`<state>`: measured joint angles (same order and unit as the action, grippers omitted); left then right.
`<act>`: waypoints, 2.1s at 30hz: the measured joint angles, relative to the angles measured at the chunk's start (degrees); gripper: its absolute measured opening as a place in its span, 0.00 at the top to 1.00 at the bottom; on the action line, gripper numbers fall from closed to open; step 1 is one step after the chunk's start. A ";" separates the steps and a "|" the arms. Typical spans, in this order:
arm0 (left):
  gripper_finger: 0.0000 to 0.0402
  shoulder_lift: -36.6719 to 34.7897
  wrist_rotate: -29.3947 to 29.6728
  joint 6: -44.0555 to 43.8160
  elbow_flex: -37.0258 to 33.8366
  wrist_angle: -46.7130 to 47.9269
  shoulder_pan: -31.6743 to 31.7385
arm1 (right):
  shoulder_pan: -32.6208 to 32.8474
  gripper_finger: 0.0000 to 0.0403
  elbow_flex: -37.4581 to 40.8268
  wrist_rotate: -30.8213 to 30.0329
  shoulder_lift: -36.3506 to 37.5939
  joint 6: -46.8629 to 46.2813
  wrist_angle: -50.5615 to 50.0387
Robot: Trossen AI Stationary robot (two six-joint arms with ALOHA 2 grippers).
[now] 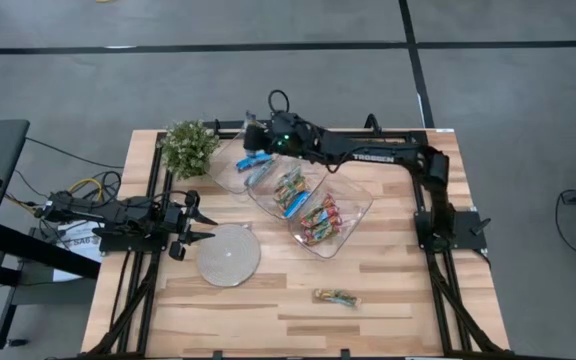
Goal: Pick and place Granola Bars by type
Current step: Put the blue granola bar into the top transparent bin
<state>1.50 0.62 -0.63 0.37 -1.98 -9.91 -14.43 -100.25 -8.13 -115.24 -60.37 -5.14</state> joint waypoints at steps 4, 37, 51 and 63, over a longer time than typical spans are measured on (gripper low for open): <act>0.66 0.00 0.00 0.01 -0.01 0.00 -0.02 | 0.05 0.91 -0.02 2.24 -2.47 -13.62 2.77; 0.66 0.00 0.00 -0.01 -0.01 0.00 -0.02 | -0.73 0.91 -2.67 5.06 -12.64 -27.17 0.45; 0.66 0.00 0.00 -0.01 -0.01 0.00 -0.01 | -1.48 0.79 -2.67 3.37 -12.64 -25.50 -0.16; 0.66 0.00 0.00 0.00 0.00 0.00 -0.02 | -1.85 0.68 -2.67 2.12 -12.64 -26.13 -0.25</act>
<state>1.50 0.62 -0.64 0.37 -1.98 -9.93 -16.27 -102.91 -6.01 -127.87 -86.50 -5.39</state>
